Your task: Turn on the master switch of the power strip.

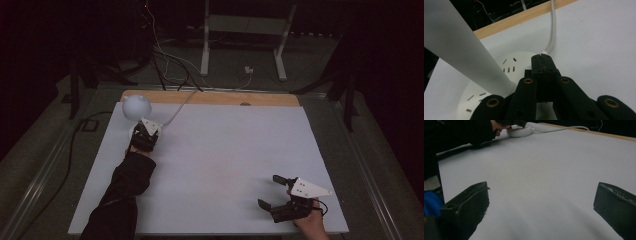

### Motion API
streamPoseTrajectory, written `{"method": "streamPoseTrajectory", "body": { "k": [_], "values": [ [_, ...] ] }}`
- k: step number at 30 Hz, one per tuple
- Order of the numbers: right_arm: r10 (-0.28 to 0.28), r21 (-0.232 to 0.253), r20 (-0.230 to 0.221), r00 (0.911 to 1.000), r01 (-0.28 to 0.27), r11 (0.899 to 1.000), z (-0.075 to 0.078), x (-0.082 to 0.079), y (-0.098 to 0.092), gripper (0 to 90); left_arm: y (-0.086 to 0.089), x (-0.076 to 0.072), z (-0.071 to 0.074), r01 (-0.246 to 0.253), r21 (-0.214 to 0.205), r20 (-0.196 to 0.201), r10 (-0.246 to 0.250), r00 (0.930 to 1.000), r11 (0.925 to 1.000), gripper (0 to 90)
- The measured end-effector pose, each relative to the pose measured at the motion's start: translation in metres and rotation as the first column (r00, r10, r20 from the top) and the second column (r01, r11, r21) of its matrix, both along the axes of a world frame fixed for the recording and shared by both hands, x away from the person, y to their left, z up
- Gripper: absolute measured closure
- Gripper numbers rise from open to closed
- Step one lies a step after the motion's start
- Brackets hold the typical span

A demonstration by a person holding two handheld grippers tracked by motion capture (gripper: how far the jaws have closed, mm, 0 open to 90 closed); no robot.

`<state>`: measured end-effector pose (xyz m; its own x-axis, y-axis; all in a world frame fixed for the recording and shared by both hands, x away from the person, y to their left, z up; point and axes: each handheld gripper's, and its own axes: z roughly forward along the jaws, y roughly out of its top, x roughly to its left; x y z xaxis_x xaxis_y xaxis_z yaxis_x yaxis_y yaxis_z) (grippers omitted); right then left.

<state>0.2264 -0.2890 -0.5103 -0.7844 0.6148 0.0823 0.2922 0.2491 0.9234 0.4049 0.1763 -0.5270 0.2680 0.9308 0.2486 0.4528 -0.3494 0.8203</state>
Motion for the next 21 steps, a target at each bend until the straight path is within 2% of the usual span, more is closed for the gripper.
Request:
{"method": "streamPoseTrajectory", "body": {
  "k": [6, 21],
  "values": [
    [0.001, -0.001, 0.001, 1.0, -0.001, 1.0, 0.0, 0.0, 0.0001, 0.0, -0.0029, 0.0012, 0.0014, -0.002, 0.024, -0.017, 0.002, 0.9999, 0.9997, 90.0],
    [0.006, -0.004, 0.001, 1.0, -0.006, 1.0, -0.0003, -0.0006, 0.0007, 0.0, -0.0054, 0.0015, 0.0009, -0.001, 0.065, -0.026, 0.002, 0.9997, 0.9979, 90.0]
  ]
}}
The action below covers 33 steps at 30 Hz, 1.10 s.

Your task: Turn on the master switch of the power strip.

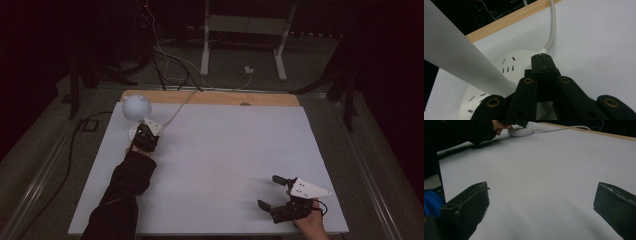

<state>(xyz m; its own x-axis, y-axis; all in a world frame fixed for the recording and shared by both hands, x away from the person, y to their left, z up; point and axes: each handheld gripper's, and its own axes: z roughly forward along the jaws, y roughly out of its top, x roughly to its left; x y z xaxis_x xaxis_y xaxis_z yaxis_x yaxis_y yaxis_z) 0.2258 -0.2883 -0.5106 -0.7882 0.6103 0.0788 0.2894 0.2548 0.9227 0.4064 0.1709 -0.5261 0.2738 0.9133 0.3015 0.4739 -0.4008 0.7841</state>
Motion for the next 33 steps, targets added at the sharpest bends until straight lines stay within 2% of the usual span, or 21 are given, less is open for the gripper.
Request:
{"method": "streamPoseTrajectory", "body": {
  "k": [5, 6, 8, 10, 12, 14, 17, 19, 22, 25, 28, 30, 32, 33],
  "values": [
    [0.001, -0.001, -0.001, 1.0, -0.001, 1.0, -0.0002, 0.0002, 0.0, 0.0, -0.0013, 0.0007, 0.0008, 0.001, 0.021, -0.007, -0.001, 1.0, 0.9998, 90.0],
    [0.002, -0.001, -0.002, 1.0, -0.002, 1.0, -0.0004, 0.0003, 0.0, 0.0, -0.0008, 0.0007, 0.0007, -0.003, 0.01, -0.009, 0.003, 1.0, 0.9999, 90.0],
    [0.002, -0.001, -0.004, 1.0, -0.002, 1.0, -0.0006, 0.0004, 0.0001, 0.0, -0.0021, 0.0006, 0.0008, 0.001, 0.035, -0.01, -0.001, 1.0, 0.9994, 90.0],
    [0.002, -0.002, -0.009, 1.0, -0.002, 1.0, -0.0008, 0.0002, 0.0005, 0.0, -0.0017, 0.0013, 0.0021, 0.011, 0.039, -0.023, -0.01, 0.9997, 0.9992, 90.0],
    [0.003, -0.002, -0.008, 1.0, -0.003, 1.0, -0.0008, 0.0002, 0.0006, 0.0, -0.0004, 0.0014, 0.0026, 0.01, 0.026, -0.031, -0.01, 0.9995, 0.9996, 90.0],
    [0.003, -0.003, -0.009, 1.0, -0.003, 1.0, -0.0008, 0.0002, 0.0006, 0.0, -0.0018, 0.0015, 0.0023, 0.014, 0.043, -0.031, -0.013, 0.9994, 0.999, 90.0],
    [0.002, -0.001, -0.007, 1.0, -0.002, 1.0, -0.0007, 0.0003, 0.0004, 0.0, -0.0016, 0.002, 0.0032, 0.015, 0.04, -0.041, -0.013, 0.9991, 0.9991, 90.0],
    [0.002, -0.002, -0.008, 1.0, -0.002, 1.0, -0.0007, 0.0001, 0.0005, 0.0, -0.0037, 0.0026, 0.0039, 0.023, 0.073, -0.044, -0.019, 0.9989, 0.9971, 90.0],
    [0.004, -0.002, -0.006, 1.0, -0.004, 1.0, -0.0006, 0.0, 0.0008, 0.0, -0.0012, 0.004, 0.0054, 0.028, 0.047, -0.062, -0.025, 0.9978, 0.9985, 90.0],
    [0.004, -0.002, -0.005, 1.0, -0.004, 1.0, -0.0004, -0.0001, 0.0008, 0.0, -0.003, 0.0042, 0.0055, 0.032, 0.075, -0.067, -0.027, 0.9974, 0.9967, 90.0],
    [0.004, -0.001, -0.004, 1.0, -0.004, 1.0, -0.0003, -0.0002, 0.0007, 0.0, -0.0011, 0.0047, 0.0063, 0.035, 0.057, -0.075, -0.031, 0.9967, 0.9977, 90.0],
    [0.004, -0.001, -0.004, 1.0, -0.004, 1.0, -0.0003, -0.0002, 0.0007, 0.0, -0.0017, 0.005, 0.0065, 0.044, 0.071, -0.076, -0.038, 0.9963, 0.9965, 90.0],
    [0.005, -0.002, -0.005, 1.0, -0.005, 1.0, -0.0004, -0.0001, 0.001, 0.0, -0.0011, 0.0043, 0.0054, 0.036, 0.054, -0.067, -0.033, 0.9972, 0.9979, 90.0],
    [0.005, -0.003, -0.003, 1.0, -0.005, 1.0, -0.0002, -0.0002, 0.0011, 0.0, -0.0014, 0.0039, 0.0052, 0.042, 0.067, -0.063, -0.038, 0.9973, 0.9968, 90.0]
  ]
}}
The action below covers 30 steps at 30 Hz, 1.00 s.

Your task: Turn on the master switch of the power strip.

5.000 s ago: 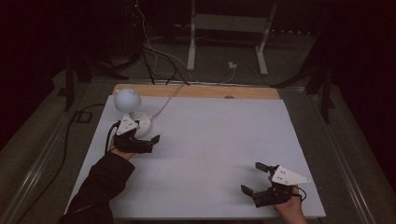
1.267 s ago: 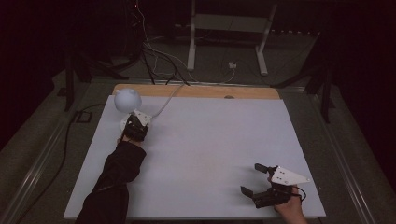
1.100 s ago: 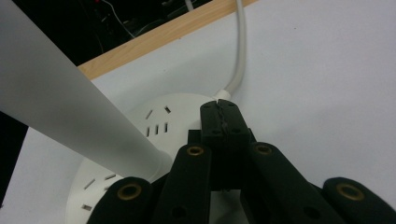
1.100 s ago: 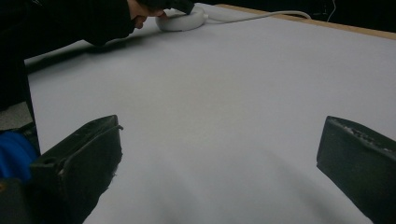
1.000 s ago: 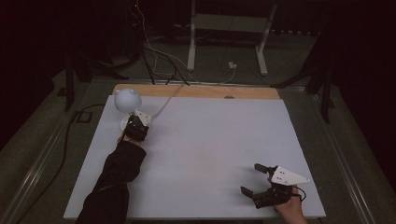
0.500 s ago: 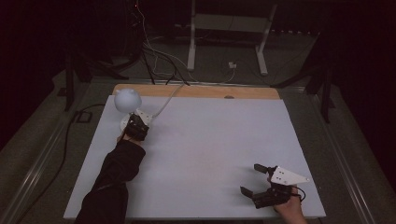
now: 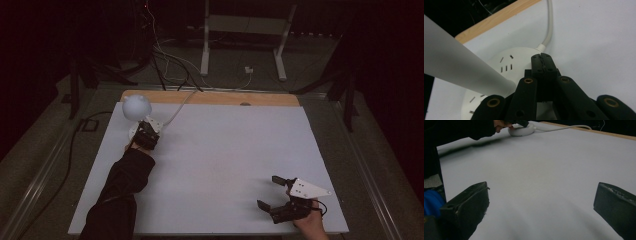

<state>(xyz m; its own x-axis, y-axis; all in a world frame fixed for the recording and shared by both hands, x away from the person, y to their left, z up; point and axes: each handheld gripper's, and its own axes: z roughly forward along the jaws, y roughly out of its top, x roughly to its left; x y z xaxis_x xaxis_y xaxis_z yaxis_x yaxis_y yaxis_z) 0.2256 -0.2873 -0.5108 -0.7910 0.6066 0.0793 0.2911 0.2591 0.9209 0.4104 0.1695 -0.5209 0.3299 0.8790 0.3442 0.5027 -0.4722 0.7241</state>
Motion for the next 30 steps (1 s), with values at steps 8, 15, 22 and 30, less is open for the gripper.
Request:
{"method": "streamPoseTrajectory", "body": {
  "k": [8, 15, 22, 30],
  "values": [
    [0.002, -0.003, 0.001, 1.0, -0.002, 1.0, 0.0, 0.0, 0.001, 0.0, 0.001, 0.002, 0.002, 0.004, -0.005, -0.017, -0.004, 0.9999, 1.0, 90.0],
    [-0.007, -0.001, 0.003, 1.0, 0.007, 1.0, 0.0, 0.0, 0.0, 0.0, -0.001, 0.004, 0.006, -0.011, -0.01, -0.013, 0.011, 0.9999, 0.9999, 90.0],
    [-0.009, 0.001, 0.001, 1.0, 0.009, 1.0, 0.0, 0.001, -0.001, 0.0, 0.004, -0.002, 0.014, 0.02, -0.115, 0.013, -0.018, 0.9998, 0.9931, 90.0],
    [-0.008, 0.0, 0.003, 1.0, 0.008, 1.0, 0.0, 0.001, -0.001, 0.0, 0.008, -0.01, 0.027, 0.047, -0.184, 0.007, -0.046, 0.9989, 0.9817, 90.0]
  ]
}}
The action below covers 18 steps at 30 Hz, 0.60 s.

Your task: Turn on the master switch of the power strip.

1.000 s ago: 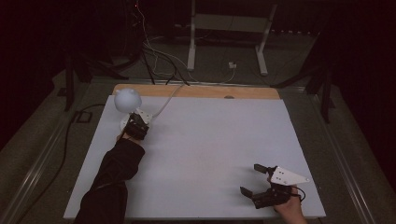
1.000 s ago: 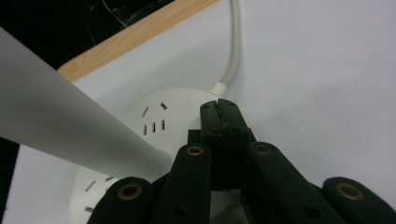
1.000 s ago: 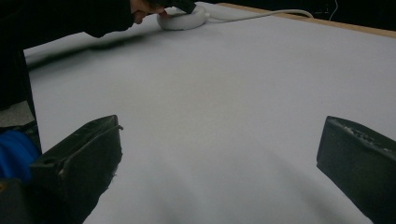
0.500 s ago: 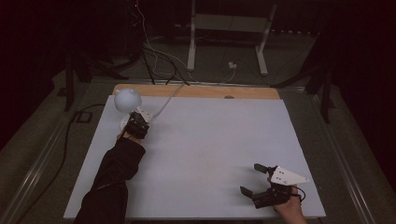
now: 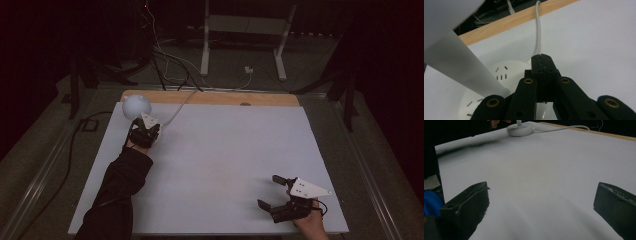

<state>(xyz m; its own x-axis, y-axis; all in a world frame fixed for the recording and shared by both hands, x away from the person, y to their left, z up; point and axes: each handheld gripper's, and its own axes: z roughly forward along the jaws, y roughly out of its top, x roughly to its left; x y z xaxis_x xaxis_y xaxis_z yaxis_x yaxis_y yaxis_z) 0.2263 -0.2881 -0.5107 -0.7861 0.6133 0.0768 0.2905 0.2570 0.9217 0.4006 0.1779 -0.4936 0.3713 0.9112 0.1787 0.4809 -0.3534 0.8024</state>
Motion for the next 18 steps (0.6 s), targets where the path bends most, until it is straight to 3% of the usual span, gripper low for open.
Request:
{"method": "streamPoseTrajectory", "body": {
  "k": [6, 7, 10, 14, 18],
  "values": [
    [0.0, 0.002, 0.001, 1.0, 0.0, 1.0, 0.001, 0.0, 0.0, 0.0, -0.001, -0.005, 0.004, 0.002, -0.007, -0.018, -0.002, 0.9998, 1.0, 89.2],
    [-0.001, 0.002, 0.002, 1.0, 0.001, 1.0, 0.001, 0.0, 0.0, 0.0, -0.002, -0.006, 0.004, 0.005, -0.011, -0.018, -0.005, 0.9998, 0.9999, 82.6],
    [-0.001, 0.001, 0.002, 1.0, 0.001, 1.0, 0.0, 0.0, 0.0, 0.0, -0.004, -0.009, 0.006, 0.018, -0.031, -0.03, -0.019, 0.9994, 0.9994, 81.3],
    [-0.002, 0.003, 0.0, 1.0, 0.002, 1.0, 0.001, 0.0, 0.0, 0.0, -0.005, -0.012, 0.01, 0.024, -0.053, -0.041, -0.026, 0.9988, 0.9983, 72.7],
    [-0.003, 0.004, 0.001, 1.0, 0.003, 1.0, 0.001, 0.0, -0.001, 0.0, -0.006, -0.015, 0.014, 0.037, -0.068, -0.054, -0.04, 0.9977, 0.997, 57.6]
  ]
}}
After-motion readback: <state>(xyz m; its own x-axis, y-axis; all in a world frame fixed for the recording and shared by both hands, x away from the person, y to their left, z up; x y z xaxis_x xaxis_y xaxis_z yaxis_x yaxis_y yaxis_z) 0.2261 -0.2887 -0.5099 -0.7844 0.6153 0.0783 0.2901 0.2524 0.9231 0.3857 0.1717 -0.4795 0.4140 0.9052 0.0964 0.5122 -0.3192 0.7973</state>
